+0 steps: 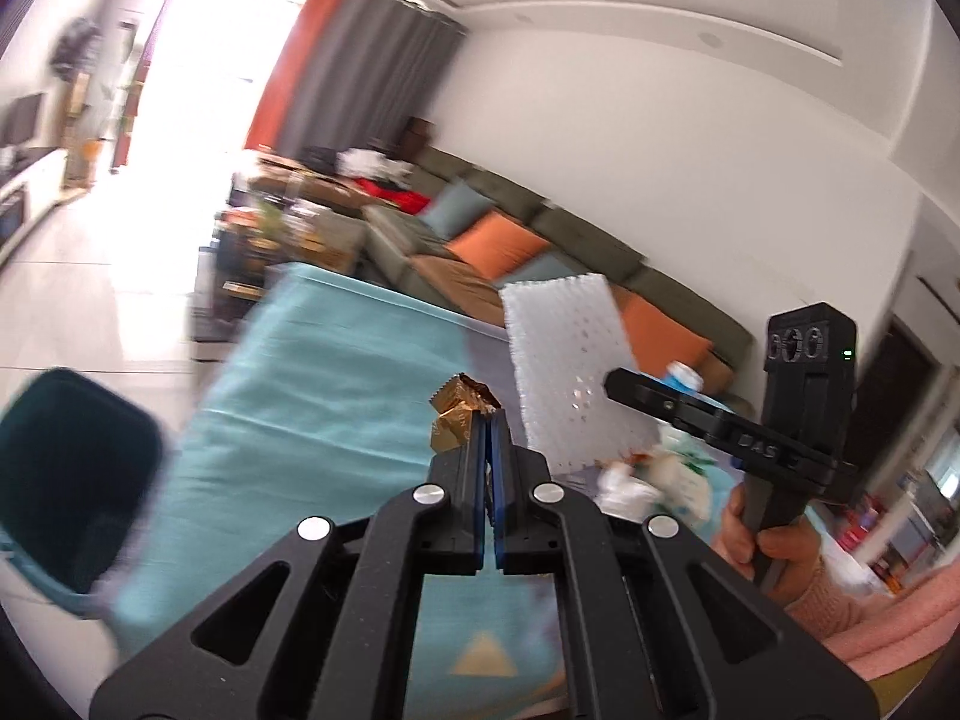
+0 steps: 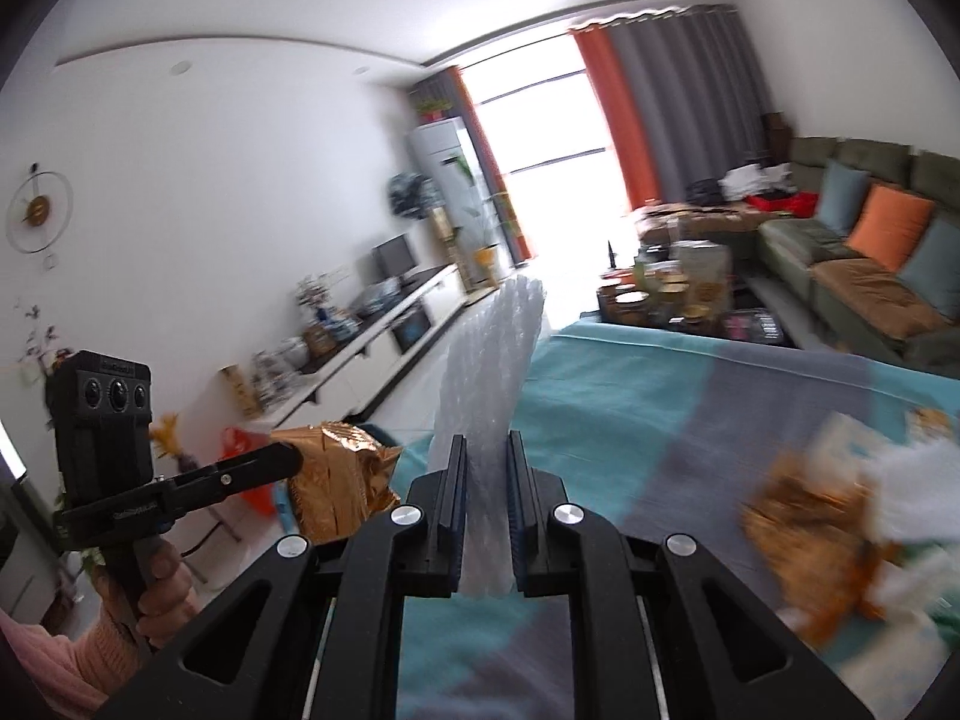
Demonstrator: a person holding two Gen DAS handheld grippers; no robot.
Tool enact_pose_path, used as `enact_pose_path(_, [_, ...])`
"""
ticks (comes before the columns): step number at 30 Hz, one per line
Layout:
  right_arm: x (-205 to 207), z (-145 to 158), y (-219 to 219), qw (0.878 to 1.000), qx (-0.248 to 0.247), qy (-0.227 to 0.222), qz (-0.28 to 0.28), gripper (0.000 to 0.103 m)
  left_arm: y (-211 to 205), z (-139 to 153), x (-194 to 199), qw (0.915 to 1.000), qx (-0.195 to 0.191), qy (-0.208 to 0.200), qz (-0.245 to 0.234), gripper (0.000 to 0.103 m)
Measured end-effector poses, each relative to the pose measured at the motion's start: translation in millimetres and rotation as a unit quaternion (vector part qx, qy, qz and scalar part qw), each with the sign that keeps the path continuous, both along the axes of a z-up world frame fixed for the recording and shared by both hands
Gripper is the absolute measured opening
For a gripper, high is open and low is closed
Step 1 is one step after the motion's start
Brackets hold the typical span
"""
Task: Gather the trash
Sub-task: 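Lift both held items and carry them over the teal bin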
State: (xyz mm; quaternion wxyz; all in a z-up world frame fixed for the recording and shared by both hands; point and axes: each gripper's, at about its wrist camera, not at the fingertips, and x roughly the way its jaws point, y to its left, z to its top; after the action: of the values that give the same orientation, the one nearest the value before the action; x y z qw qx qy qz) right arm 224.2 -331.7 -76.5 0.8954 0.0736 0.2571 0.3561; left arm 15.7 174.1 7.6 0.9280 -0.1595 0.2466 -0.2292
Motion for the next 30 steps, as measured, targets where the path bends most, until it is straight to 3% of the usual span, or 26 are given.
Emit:
enact_pose_path(6, [29,5,76,0.997,-0.001,0.014,0.073,0.011,76,9,-12,0.9947,0.021,-0.003,0.101,0.002])
enact_pose_path(13, [54,0,163,0.991,-0.022,0.039,0.130,0.011,157,4,-14,0.9801,0.030,0.020,0.195,0.002])
enact_pose_path(23, [78,-35,256,0.978,-0.071,0.105,0.167,0.011,235,-32,4,0.9617,0.055,0.069,0.259,0.002])
enact_pose_path(30, [82,-69,307,0.967,-0.130,0.142,0.168,0.011,251,-77,46,0.9537,0.059,0.114,0.272,0.002])
